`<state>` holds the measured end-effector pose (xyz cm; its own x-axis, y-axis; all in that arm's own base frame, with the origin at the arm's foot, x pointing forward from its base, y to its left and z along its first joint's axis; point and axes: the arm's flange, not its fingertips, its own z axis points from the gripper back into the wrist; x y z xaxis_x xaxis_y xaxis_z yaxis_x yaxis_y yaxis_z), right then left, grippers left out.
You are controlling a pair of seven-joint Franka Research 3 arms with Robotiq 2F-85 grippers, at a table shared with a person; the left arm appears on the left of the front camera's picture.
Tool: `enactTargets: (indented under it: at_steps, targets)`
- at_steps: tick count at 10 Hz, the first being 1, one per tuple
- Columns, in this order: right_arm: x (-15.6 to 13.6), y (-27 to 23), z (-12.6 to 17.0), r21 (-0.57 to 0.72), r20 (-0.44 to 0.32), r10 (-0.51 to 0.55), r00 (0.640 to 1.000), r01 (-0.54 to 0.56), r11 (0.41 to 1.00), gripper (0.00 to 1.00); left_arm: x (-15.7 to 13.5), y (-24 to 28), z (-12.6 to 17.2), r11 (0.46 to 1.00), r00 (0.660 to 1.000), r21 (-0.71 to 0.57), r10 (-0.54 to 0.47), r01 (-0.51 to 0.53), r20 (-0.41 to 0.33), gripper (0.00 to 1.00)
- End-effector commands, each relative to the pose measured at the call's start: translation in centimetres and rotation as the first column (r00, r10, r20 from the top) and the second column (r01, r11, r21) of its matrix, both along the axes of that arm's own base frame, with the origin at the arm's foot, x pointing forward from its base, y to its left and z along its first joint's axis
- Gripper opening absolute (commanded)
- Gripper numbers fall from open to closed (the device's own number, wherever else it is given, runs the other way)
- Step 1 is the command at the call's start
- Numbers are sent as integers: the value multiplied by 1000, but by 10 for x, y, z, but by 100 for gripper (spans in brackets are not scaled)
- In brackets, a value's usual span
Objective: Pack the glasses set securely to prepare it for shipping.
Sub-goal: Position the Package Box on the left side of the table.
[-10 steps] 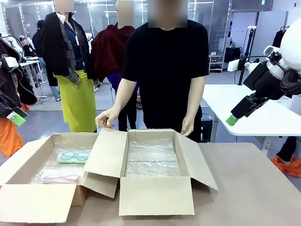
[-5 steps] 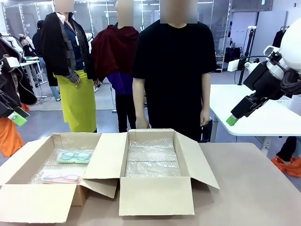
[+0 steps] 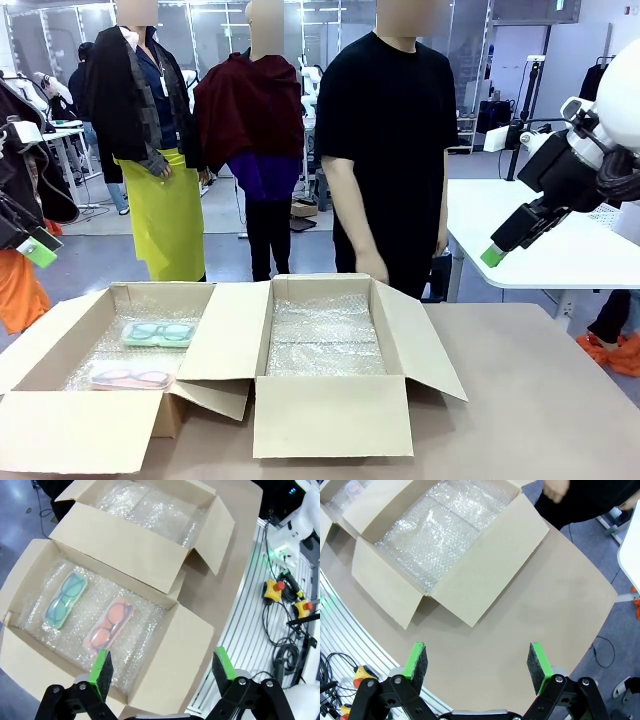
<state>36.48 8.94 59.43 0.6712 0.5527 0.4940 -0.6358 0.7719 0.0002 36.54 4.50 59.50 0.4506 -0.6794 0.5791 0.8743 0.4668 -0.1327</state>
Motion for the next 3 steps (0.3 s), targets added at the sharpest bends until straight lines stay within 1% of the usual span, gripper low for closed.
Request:
enactTargets:
  at_steps: [1,3]
  targets:
    - [0,4,3,-11,1,-32,999,32,999,100,1,-1,1,1000,1000,19,12,-12,2,100]
    - [0,4,3,-11,1,-32,999,32,999,100,1,-1,1,1000,1000,19,12,-12,2,100]
